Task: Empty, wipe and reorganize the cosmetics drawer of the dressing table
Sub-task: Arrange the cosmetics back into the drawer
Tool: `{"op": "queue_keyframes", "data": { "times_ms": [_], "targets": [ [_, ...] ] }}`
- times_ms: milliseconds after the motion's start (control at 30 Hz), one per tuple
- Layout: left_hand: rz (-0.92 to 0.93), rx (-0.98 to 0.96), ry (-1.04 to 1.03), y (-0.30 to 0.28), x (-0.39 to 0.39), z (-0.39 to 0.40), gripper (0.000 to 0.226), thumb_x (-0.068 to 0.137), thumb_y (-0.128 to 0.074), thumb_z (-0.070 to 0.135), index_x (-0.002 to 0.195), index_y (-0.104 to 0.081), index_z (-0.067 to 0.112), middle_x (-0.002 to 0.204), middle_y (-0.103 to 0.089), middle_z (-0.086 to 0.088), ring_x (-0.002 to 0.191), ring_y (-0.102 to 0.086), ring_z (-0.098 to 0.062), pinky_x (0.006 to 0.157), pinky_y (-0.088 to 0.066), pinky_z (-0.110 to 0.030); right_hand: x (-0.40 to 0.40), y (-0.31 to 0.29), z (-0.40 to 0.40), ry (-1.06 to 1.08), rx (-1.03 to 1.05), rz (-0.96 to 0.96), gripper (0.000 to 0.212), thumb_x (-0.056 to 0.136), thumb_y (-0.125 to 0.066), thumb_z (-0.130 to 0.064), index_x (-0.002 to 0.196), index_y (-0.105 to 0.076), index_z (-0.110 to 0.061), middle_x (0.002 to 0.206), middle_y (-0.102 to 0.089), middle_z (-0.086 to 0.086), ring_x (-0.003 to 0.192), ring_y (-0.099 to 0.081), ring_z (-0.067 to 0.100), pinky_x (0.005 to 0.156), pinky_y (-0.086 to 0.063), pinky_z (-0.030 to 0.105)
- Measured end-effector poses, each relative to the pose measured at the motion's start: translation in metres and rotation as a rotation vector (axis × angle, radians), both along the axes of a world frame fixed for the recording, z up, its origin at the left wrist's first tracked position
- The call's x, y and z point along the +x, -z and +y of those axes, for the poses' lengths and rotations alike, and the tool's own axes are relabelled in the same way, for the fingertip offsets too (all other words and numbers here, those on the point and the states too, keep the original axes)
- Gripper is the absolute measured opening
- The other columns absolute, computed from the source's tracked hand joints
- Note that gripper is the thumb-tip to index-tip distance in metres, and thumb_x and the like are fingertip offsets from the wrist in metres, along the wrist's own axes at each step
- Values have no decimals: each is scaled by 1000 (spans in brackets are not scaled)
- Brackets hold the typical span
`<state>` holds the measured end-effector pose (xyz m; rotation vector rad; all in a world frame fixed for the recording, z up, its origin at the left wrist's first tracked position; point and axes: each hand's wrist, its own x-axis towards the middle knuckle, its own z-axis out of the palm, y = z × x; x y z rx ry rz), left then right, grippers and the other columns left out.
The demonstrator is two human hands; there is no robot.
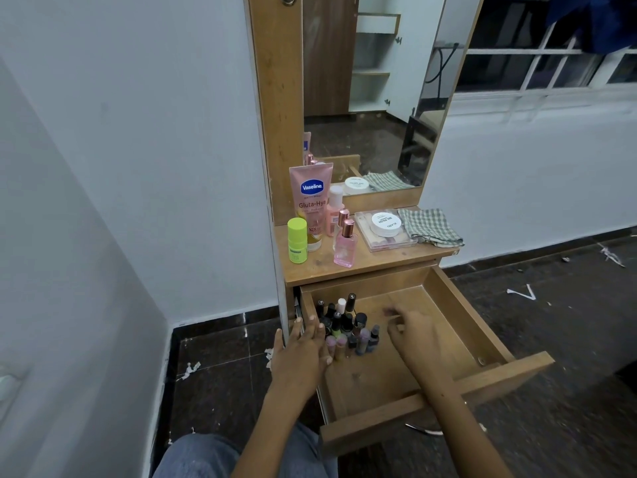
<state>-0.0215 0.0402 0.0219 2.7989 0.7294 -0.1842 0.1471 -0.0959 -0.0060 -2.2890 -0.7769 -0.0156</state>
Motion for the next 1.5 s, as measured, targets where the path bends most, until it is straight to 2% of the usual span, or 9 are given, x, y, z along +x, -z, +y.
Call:
{"op": "queue_keyframes", "data": {
  "times_ms": [300,400,500,667,933,1067,1233,1367,1500],
  "targets": [
    [-71,-17,5,-6,1,6,50,98,-41,34,145,-32,21,155,-25,-1,145,-15,-20,115,0,-49,-46,-29,46,-88,439,-398,22,84,-61,0,102,-67,-12,95,-68,-3,79,-62,6,63,-51,21],
    [-132,-54,2,-20,9,20,37,95,-49,32,130,-54,21,133,-55,0,128,-44,-17,114,-11,-46,-47,-21,50,-120,452,-394,19,86,-57,-5,102,-67,-11,94,-68,-3,81,-60,2,62,-52,24],
    [-341,-45,-28,-29,17,34,33,91,-57,36,120,-62,23,114,-65,2,112,-56,-17,105,-31,-41,-44,-17,46,-111,474,-349,17,88,-57,-8,101,-67,-11,95,-68,-4,79,-62,6,60,-54,28],
    [-830,14,-374,-43,45,55,38,88,-64,36,117,-59,13,113,-62,-4,104,-53,-21,88,-39,-34,-45,-18,46,-88,477,-328,21,83,-64,2,100,-67,-9,93,-68,-2,75,-63,9,60,-52,21],
    [-844,-16,-525,-43,90,84,46,82,-70,37,117,-55,12,114,-62,-6,104,-53,-22,83,-29,-27,-44,-16,47,-78,487,-276,23,83,-64,4,101,-66,-10,94,-67,-4,78,-63,7,60,-53,18],
    [-838,13,-498,-37,89,87,41,84,-68,37,114,-55,11,110,-62,-7,102,-52,-22,85,-33,-31,-45,-18,47,-73,489,-271,21,84,-63,2,100,-66,-11,93,-67,-5,78,-61,4,60,-51,15],
    [-947,-17,-388,-25,53,52,41,84,-67,38,114,-56,11,105,-62,-3,98,-52,-18,84,-26,-25,-47,-25,46,-103,581,-195,14,89,-63,-17,102,-64,-13,94,-66,-6,81,-63,6,58,-55,32],
    [-989,-23,-245,-13,20,15,36,85,-66,42,111,-60,17,102,-62,6,95,-48,-8,81,-25,-22,-55,-45,36,-234,577,-80,49,85,-61,-50,121,-57,-17,105,-64,-9,96,-63,8,72,-55,30],
    [-964,-83,-146,-7,4,-9,51,92,-40,59,114,-61,18,107,-63,7,100,-51,-7,87,-28,-21,-60,-60,20,-396,489,-62,61,77,-71,-45,129,-52,-19,111,-63,-18,99,-62,5,73,-55,24]
  ]
}}
